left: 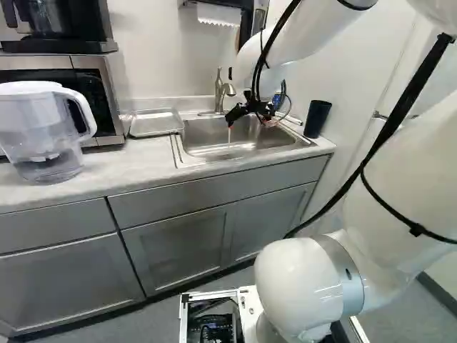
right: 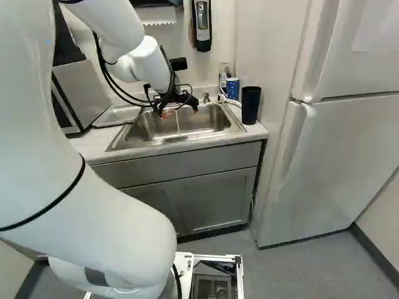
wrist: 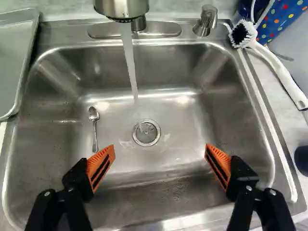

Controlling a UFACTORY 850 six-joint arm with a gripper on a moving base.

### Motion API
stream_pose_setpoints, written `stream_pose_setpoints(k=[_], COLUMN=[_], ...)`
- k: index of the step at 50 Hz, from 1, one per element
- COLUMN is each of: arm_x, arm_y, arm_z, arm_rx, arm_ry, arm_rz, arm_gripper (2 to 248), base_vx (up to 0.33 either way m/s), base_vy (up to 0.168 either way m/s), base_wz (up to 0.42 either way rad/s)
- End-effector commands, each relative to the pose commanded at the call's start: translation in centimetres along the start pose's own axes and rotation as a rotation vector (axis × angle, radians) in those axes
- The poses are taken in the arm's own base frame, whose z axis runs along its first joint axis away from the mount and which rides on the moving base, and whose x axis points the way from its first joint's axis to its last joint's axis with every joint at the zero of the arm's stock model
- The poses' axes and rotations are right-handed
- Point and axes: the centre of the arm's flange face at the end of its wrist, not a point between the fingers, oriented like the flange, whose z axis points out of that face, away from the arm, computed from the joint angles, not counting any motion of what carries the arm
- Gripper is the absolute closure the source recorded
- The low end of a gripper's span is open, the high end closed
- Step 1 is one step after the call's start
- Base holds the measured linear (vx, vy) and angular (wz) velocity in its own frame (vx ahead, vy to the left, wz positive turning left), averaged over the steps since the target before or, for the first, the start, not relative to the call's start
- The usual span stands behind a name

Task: Rinse the cup and place it in the tray

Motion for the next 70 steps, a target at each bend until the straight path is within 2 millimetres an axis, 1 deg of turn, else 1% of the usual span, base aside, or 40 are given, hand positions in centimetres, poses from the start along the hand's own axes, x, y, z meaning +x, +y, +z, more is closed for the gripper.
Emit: stream_pose_setpoints(k=[10,21,70], arm_x=[0.0,0.2,1.7], arm_y=[0.0,-0.2,-0.5], arm_z=[0.0,0.0,-0.2], arm_rx=[0.003,0.018,0.088], arm_ry=[0.002,0.023,0.176], arm_rz=[0.008,0.058,0.392], arm_gripper=[3,3,3], base_vx=[0.0,0.0,0.0], base_vy=[0.0,0.0,0.0], base_wz=[0.0,0.0,0.0])
